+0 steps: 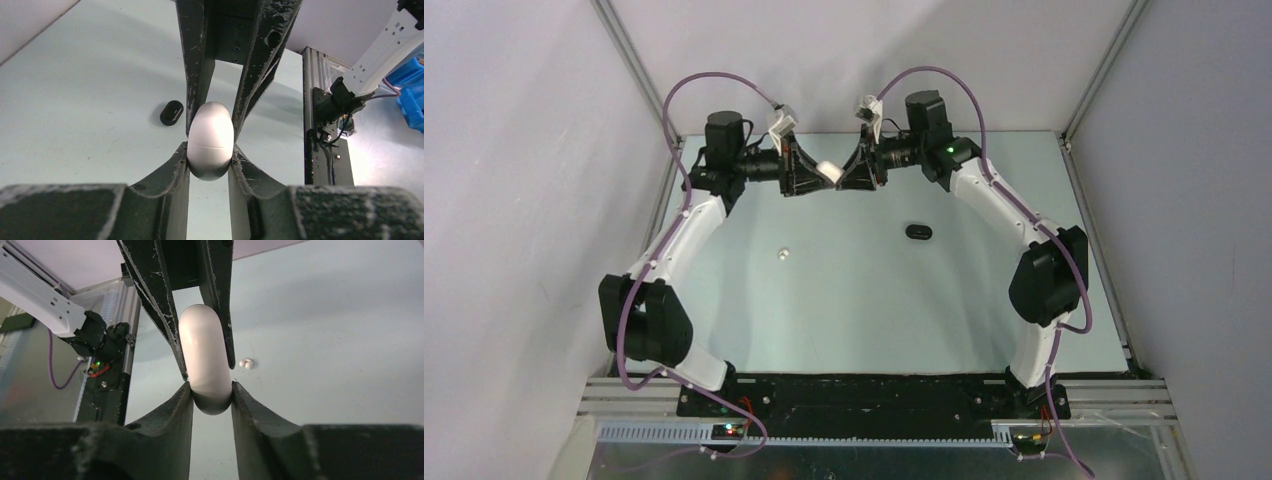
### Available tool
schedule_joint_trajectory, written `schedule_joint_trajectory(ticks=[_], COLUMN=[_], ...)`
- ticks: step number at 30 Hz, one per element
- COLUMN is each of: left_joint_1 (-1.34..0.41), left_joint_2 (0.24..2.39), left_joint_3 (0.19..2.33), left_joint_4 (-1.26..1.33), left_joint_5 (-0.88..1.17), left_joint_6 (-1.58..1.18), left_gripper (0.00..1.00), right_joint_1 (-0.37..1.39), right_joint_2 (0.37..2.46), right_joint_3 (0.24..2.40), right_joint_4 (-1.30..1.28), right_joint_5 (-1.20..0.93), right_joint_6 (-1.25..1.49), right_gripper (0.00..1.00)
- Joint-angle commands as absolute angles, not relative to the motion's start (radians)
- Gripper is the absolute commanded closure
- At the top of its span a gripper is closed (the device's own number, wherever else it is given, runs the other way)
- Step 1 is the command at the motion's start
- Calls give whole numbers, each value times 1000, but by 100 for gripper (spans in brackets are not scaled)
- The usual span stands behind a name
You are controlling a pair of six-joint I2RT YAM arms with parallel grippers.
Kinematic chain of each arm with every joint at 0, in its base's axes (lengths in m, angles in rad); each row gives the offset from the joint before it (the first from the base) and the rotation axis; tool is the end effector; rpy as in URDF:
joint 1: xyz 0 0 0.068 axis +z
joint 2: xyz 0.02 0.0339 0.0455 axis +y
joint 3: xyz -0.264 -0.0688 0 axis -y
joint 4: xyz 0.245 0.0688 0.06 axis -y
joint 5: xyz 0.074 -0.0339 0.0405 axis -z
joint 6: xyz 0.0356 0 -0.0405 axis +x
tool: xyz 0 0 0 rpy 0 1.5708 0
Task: Insert the wireless bluetooth earbuds into the charging case
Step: Open the charging case.
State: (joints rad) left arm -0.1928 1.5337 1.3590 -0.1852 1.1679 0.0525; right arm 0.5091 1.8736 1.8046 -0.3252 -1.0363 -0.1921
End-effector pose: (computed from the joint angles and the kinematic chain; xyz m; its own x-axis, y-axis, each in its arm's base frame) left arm 0.3316 -0.0981 0.3628 -0.2969 0.0789 -0.9516 0.9370 0.2160 -0.2744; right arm 0.3626 0.2375 0.3731 -0.1493 -0.1947 -0.9694 -0.9887 0.0208 0.1481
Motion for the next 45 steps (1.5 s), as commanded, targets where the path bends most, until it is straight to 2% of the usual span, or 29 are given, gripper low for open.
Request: schedule_joint_trajectory(ticks=[1,6,12,36,45], left_joint_1=[-190,-190,-191,-181,-181], left_joint_2=[1539,1542,1551,1565,1570], left_joint_3=[1401,1404,1411,1445,1447], left_joint_4=[-170,-170,-172,-172,-171], left_joint_5=[1220,1229,1234,1264,1268], left_joint_6=[72,76,73,55,52], left_gripper=[100,100,100,100,100], right_joint_1=[483,438,432,438,455], right_joint_2=[1877,1897,1904,1896,1896], right_joint_3=[1830,1827,1821,1776,1773], right_joint_4=[-186,-76,-36,-62,-106], right_joint_5=[-1053,-1048,-1056,-1084,-1088], right_joint_6=[-43,124,165,120,72], right_gripper=[62,56,55,66,59])
